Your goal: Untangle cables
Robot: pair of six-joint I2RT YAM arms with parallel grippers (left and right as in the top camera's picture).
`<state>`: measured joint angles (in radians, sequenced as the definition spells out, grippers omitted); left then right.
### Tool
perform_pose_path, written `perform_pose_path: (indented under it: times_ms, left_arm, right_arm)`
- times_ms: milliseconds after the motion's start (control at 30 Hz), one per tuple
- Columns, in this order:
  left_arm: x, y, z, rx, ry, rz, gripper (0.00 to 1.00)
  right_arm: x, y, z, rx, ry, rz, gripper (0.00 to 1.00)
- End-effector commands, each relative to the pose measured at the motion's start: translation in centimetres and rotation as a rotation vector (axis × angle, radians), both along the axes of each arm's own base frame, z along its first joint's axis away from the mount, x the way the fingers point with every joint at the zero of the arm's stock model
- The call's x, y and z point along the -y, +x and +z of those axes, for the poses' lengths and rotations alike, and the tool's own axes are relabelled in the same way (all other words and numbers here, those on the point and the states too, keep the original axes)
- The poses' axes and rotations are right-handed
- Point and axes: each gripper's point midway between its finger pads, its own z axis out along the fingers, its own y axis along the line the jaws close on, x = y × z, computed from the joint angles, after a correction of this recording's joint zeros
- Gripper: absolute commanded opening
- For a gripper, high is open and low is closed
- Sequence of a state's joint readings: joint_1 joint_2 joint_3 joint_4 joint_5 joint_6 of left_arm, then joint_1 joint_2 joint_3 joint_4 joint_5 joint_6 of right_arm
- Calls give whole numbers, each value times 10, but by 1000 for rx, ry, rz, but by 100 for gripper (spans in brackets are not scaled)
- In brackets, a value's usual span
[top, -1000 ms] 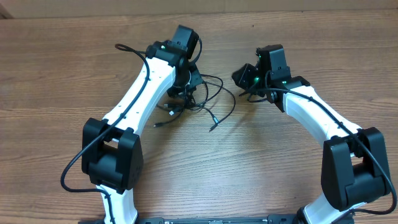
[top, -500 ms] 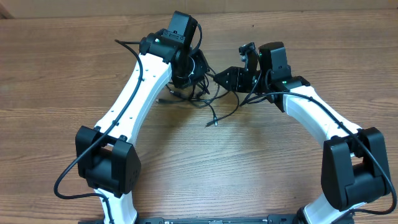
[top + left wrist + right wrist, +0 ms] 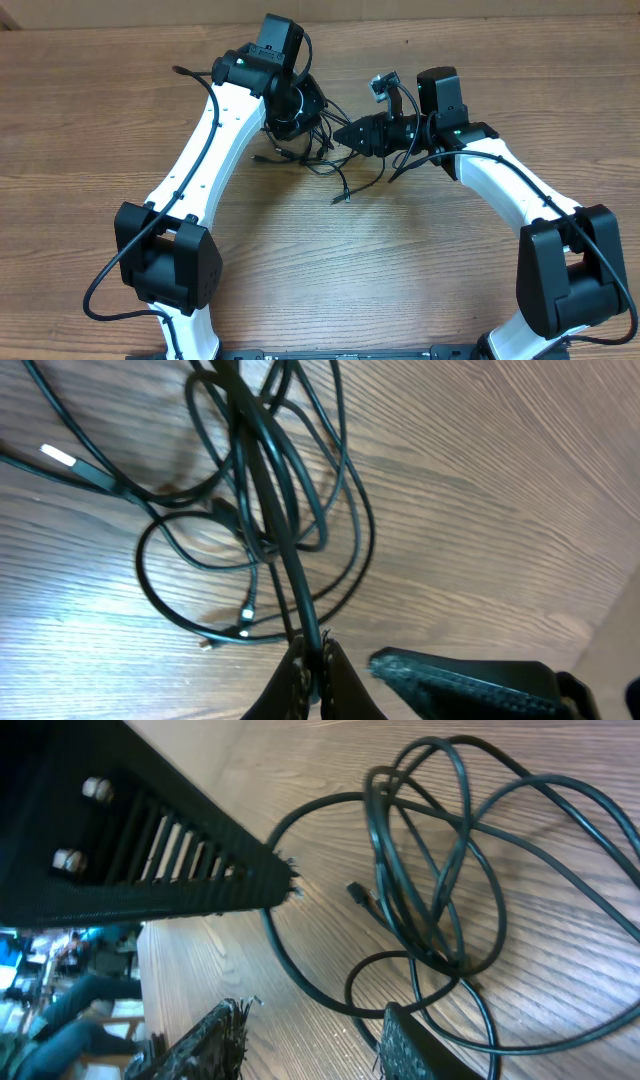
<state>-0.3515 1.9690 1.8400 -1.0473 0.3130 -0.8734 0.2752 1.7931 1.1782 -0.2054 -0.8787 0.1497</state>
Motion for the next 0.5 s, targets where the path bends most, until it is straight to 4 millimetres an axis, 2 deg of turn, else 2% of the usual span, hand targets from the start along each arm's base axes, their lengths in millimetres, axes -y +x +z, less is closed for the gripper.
perform_pose_path:
  times_ms: [0, 267, 333, 400, 467]
  left_arm:
    - [14, -3, 26, 12, -99, 1, 4]
    - [38, -18, 40, -90, -269, -12, 4]
    - [40, -20, 42, -99, -290, -22, 4]
    - [38, -19, 41, -94, -286, -24, 4]
    - [34, -16, 40, -79, -269, -23, 4]
  right_arm:
    - [-12, -7, 8, 74, 17, 82, 42]
    - [-33, -18, 8, 167, -10, 157, 42]
    - [-33, -16, 5, 171, -28, 144, 32]
    - [-31, -13, 3, 172, -45, 127, 17]
    - [-30, -13, 2, 164, -47, 123, 13]
